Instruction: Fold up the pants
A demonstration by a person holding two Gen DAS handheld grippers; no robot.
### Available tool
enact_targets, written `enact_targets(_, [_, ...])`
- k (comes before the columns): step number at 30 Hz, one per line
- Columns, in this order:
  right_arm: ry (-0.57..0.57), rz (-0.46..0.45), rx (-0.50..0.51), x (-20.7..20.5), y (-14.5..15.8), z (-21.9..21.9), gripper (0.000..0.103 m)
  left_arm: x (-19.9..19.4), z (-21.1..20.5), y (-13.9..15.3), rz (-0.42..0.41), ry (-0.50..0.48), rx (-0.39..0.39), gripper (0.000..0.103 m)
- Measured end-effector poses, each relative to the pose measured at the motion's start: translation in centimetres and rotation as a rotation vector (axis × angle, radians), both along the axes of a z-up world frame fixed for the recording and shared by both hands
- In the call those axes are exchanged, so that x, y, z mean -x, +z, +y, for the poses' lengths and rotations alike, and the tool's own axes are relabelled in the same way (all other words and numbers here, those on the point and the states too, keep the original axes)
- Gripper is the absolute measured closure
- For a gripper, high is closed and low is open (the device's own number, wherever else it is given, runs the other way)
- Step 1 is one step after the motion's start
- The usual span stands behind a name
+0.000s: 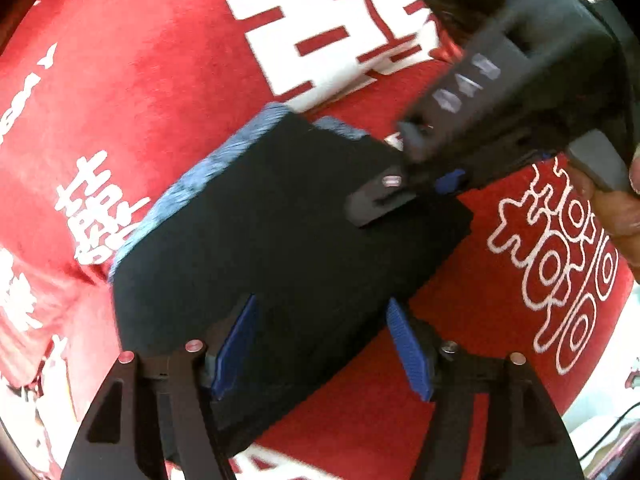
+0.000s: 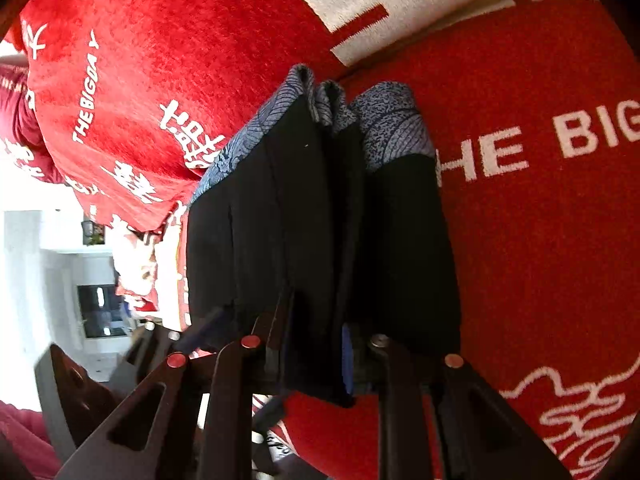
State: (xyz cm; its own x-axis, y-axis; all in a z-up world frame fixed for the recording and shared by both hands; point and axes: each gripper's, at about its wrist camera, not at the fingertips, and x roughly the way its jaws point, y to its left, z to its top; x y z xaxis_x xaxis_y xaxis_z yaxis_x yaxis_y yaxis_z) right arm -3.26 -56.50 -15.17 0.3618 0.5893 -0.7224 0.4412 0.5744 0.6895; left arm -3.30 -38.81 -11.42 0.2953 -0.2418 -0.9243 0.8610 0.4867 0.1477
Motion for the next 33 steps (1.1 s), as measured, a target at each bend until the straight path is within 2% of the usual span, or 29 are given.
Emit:
enact_targets(2, [0.018,0.0,0.038,0.1,0.5,0.6,0.081,-0.5,1.5,1.0,-0.001,0.032,0.015,0.036])
enact_targets(5, [0.048,0.027,0.11,0.2,1.2,1.9,0.081,-1.7,3.8,2.1,-0.051,0.1,0.02,0.036])
enact_targets(8, [0.04,0.053,0.151,0.3,1.7,2.6,0.079,-4.8,6.3,2.5,-0.061,0.212,0.021,0.036])
enact_targets(10, [0.039,0.071,0.194,0.5,1.9,3.0,0.078,-7.2,7.8,1.3,-0.024,0.308,-0.018,0.036])
enact_targets(13, [0.038,0.102,0.27,-0.1,2.8,3.5,0.074,-9.3,9.7,-0.6,0.06,0.424,-0.026,0.035])
enact_targets(15, [0.049,0.121,0.349,-0.3,3.2,4.0,0.072,-9.9,10.4,-1.9,0.101,0.452,-0.025,0.024])
enact_targets(16, [0.053,0.133,0.389,-0.1,3.5,4.0,0.072,-10.0,10.5,-2.3,0.101,0.467,-0.026,0.022])
enact_targets(19, [0.03,0.168,0.468,0.1,4.7,4.4,0.072,-10.2,10.9,-2.7,0.141,0.506,0.002,0.022])
enact_targets(22, [0.03,0.141,0.536,0.1,6.4,5.3,0.072,-10.6,11.6,-2.9,0.171,0.532,0.021,0.022])
enact_targets(24, [0.033,0.088,0.526,-0.2,7.6,6.4,0.072,-10.6,11.7,-3.2,0.178,0.53,0.026,0.022])
enact_targets(26, [0.068,0.072,0.502,-0.9,7.6,7.9,0.072,-10.8,11.6,-3.1,0.182,0.523,0.024,0.022])
enact_targets(29, [0.147,0.126,0.503,-1.7,5.4,9.8,0.072,-10.9,11.6,-3.2,0.198,0.514,0.018,0.021])
enact_targets(30, [0.153,0.153,0.513,-1.8,4.4,10.0,0.071,-10.9,11.6,-3.2,0.205,0.512,0.016,0.016])
enact_targets(33, [0.114,0.17,0.485,-1.7,3.3,9.5,0.07,-11.0,11.9,-3.4,0.224,0.513,0.01,0.012])
